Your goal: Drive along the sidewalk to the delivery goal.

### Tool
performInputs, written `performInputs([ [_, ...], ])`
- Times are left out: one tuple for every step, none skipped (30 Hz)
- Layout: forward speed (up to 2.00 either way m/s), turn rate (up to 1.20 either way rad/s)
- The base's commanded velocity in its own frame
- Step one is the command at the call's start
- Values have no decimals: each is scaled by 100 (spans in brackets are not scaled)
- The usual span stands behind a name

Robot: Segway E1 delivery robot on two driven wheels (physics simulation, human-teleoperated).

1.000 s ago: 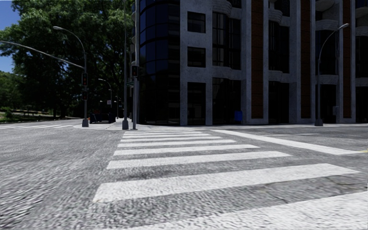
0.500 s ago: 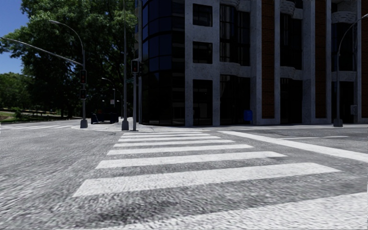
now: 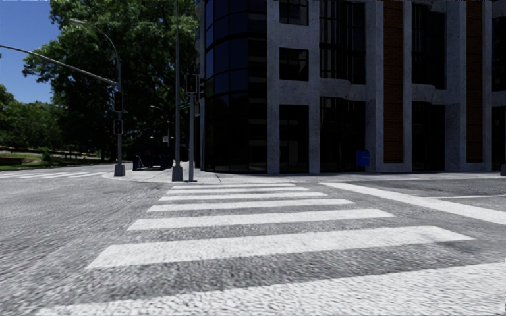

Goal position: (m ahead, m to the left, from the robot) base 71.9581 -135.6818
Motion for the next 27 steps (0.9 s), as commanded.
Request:
performInputs([
  [200, 14],
  [200, 6],
  [200, 6],
  [200, 3],
  [200, 0],
  [200, 0],
  [200, 0],
  [200, 0],
  [200, 0],
  [200, 0],
  [200, 0],
  [200, 0],
  [200, 0],
  [200, 0],
  [200, 0],
  [200, 0],
  [200, 0],
  [200, 0],
  [200, 0],
  [200, 0],
  [200, 0],
  [200, 0],
  [200, 0],
  [200, 0],
  [200, 0],
  [200, 0],
  [200, 0],
])
